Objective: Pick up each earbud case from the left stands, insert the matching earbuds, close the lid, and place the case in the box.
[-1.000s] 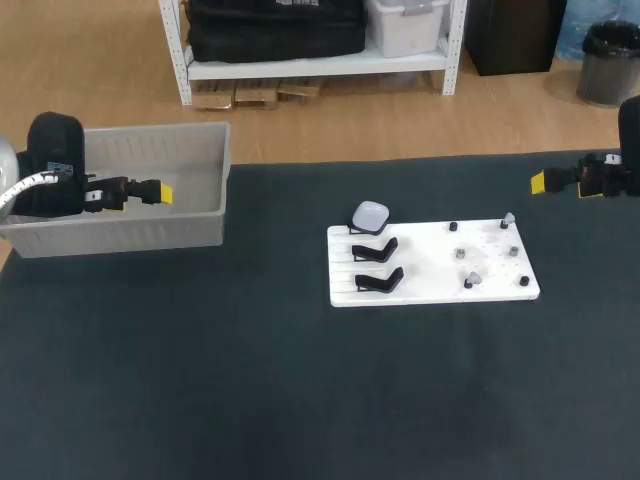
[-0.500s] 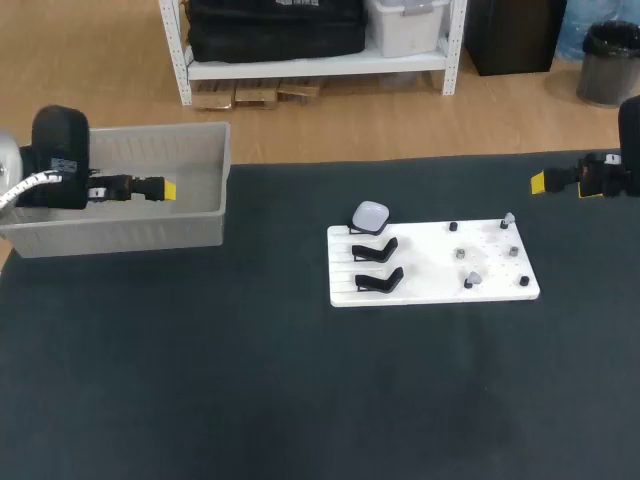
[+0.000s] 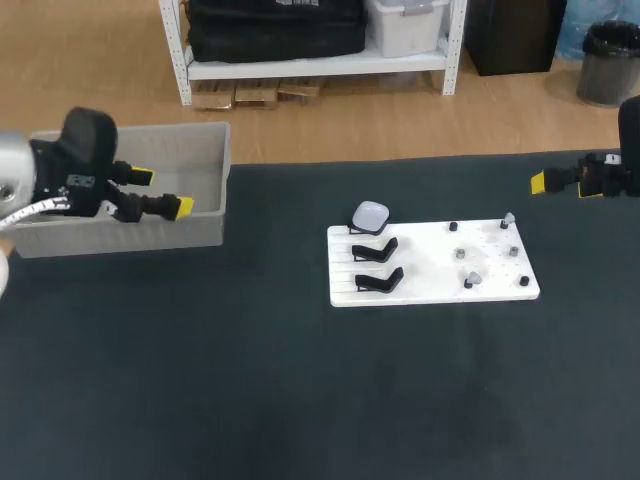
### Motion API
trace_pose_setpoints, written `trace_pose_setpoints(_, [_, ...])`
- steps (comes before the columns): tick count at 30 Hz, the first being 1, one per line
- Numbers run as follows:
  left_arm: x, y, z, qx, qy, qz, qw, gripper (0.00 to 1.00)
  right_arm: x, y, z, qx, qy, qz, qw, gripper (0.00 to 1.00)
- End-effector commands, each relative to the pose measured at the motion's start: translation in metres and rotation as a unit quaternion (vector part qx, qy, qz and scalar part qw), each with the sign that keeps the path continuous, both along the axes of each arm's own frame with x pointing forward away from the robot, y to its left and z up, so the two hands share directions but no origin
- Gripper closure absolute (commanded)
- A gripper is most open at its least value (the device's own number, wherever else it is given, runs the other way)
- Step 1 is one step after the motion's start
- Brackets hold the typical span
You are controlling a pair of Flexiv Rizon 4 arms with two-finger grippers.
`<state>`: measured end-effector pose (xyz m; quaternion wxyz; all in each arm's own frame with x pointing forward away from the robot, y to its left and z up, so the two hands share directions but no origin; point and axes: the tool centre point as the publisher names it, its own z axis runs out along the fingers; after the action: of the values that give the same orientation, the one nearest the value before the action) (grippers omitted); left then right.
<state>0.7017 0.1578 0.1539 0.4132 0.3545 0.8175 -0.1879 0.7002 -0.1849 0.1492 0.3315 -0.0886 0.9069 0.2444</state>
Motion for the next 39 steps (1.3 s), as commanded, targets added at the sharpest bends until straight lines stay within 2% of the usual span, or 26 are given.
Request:
trace_pose_setpoints(1, [0.000,0.007,-0.002,-0.018,-0.150,-0.236,0.960,0.00,0.000,0.000,0.000,0.000,0.001,0.001,1.000,0.00])
trace_pose_setpoints(8, [0.000,0.007,-0.002,-0.018,-0.150,-0.236,0.960,0.00,0.000,0.000,0.000,0.000,0.001,0.001,1.000,0.00])
trace_pose_setpoints(12, [0.002,-0.031,-0.010,-0.002,-0.125,-0.214,0.969,0.00,0.000,0.000,0.000,0.000,0.001,0.001,1.000,0.00])
trace_pose_setpoints(13, [0.004,-0.039,-0.014,0.018,-0.115,-0.208,0.971,0.00,0.000,0.000,0.000,0.000,0.001,0.001,1.000,0.00])
trace_pose_setpoints(17, [0.010,-0.072,-0.024,0.020,-0.104,-0.199,0.974,0.00,0.000,0.000,0.000,0.000,0.001,0.001,1.000,0.00])
trace_pose_setpoints(18, [0.012,-0.079,-0.026,0.012,-0.102,-0.198,0.975,0.00,0.000,0.000,0.000,0.000,0.001,0.001,1.000,0.00])
trace_pose_setpoints(19, [0.013,-0.088,-0.028,0.022,-0.096,-0.201,0.975,0.00,0.000,0.000,0.000,0.000,0.001,0.001,1.000,0.00])
trace_pose_setpoints(24, [0.022,-0.120,-0.044,0.030,-0.086,-0.214,0.973,0.00,0.000,0.000,0.000,0.000,0.001,0.001,1.000,0.00])
trace_pose_setpoints(31, [0.038,-0.158,-0.073,0.018,-0.067,-0.239,0.969,0.00,0.000,0.000,0.000,0.000,0.001,0.001,1.000,0.00])
trace_pose_setpoints(39, [0.038,-0.158,-0.073,0.018,-0.067,-0.239,0.969,0.00,0.000,0.000,0.000,0.000,0.001,0.001,1.000,0.00])
